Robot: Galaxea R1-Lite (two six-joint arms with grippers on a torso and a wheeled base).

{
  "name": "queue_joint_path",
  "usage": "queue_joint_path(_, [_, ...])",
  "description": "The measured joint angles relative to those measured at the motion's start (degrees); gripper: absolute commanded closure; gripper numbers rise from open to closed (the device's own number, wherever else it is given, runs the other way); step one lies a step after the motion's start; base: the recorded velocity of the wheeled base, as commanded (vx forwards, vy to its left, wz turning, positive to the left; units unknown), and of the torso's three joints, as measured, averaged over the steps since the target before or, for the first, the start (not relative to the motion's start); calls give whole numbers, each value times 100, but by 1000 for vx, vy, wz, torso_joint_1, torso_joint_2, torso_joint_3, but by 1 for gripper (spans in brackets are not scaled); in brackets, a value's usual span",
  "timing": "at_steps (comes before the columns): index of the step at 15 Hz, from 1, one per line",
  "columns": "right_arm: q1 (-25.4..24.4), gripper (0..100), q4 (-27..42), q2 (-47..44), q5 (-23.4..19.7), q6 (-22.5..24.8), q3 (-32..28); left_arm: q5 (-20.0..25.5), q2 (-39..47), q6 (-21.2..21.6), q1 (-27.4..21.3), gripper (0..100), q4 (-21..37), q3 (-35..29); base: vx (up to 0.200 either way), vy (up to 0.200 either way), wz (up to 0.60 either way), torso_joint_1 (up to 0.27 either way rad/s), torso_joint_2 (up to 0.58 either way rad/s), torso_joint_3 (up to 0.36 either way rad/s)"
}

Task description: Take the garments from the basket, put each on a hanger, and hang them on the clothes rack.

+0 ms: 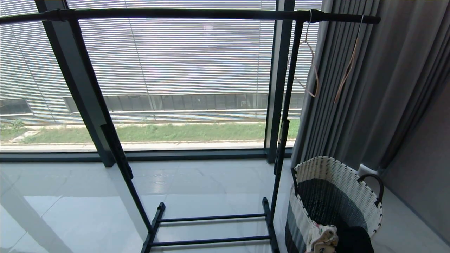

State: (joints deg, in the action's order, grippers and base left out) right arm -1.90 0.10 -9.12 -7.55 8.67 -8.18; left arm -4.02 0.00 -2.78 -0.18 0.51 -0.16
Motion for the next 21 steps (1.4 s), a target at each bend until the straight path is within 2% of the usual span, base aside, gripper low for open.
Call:
queue_joint_path(2, [-99,0,23,-1230,-20,745,-276,1,0,-1,0,0,2,0,0,0,0,0,0,0])
queue_joint_path(6, [-160,0,-310,-4170,-26,2670,-617,1,0,0,0,0,2,0,0,0,0,0,0,0])
queue_joint_path(9, [-101,0,-902,-6296,123,3490,-796,0,0,0,0,0,2,0,0,0,0,0,0,0])
queue_joint_path(14, [-88,0,-2163,-8758,257,3964,-901,1,0,-1,0,0,2,-2,0,0,0,0,0,0])
queue_joint_path(19, [-204,0,-3066,-10002,343,4022,-934,0,0,0,0,0,2,-2,0,0,0,0,0,0])
queue_joint_path(21, [-212,0,-3538,-10342,523,4016,-946,0,0,0,0,0,2,-2,0,0,0,0,0,0])
